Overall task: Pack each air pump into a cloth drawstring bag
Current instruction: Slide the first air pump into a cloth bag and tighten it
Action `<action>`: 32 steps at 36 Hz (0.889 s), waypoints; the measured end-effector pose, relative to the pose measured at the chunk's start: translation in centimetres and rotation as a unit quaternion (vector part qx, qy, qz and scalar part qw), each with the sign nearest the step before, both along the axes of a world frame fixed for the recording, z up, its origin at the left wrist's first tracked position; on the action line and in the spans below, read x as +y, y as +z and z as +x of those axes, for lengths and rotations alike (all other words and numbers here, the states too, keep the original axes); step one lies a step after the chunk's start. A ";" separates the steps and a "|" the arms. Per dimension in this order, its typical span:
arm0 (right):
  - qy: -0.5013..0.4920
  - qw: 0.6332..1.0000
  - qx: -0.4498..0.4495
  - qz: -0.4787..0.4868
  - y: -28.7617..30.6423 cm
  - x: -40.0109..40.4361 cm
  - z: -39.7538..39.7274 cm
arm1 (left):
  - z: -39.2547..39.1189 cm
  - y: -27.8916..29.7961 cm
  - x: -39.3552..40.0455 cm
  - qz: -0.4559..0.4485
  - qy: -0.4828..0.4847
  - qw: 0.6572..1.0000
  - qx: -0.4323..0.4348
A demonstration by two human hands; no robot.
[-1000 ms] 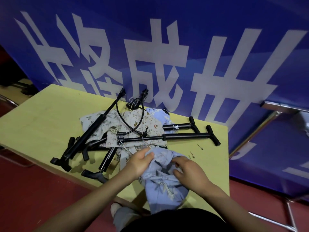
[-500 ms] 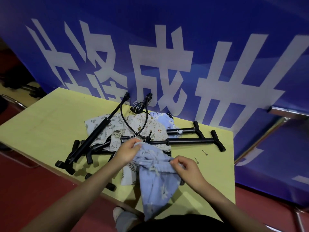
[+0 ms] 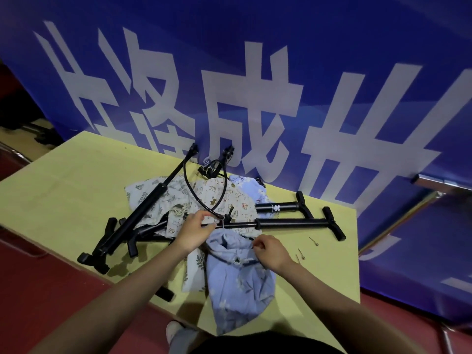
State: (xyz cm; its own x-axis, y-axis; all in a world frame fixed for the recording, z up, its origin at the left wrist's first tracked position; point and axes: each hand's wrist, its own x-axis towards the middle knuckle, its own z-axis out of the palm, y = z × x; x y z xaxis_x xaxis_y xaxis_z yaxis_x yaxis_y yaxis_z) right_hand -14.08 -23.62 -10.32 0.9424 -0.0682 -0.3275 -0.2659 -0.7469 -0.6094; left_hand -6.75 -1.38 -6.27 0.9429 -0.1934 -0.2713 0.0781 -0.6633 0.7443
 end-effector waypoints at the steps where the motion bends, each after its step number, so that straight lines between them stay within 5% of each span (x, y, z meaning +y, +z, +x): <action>1: -0.015 1.000 -0.028 -0.001 0.0 0.2 0.1 | 0.4 0.0 0.5 0.005 0.005 1.000 -0.013; 7: -0.056 0.989 -0.129 0.047 1.4 2.2 1.5 | 4.1 0.0 4.5 0.077 0.055 0.992 -0.080; 13: -0.039 0.985 -0.153 0.075 3.9 6.5 5.8 | 9.2 -1.0 10.3 0.135 0.129 0.981 -0.043; 22: 0.043 0.997 -0.070 0.000 3.5 12.8 15.5 | 12.5 -1.3 13.5 0.123 0.127 0.983 0.042; 32: -0.014 0.999 0.002 0.051 0.5 13.9 19.5 | 16.3 -3.0 15.6 0.087 0.064 0.982 0.155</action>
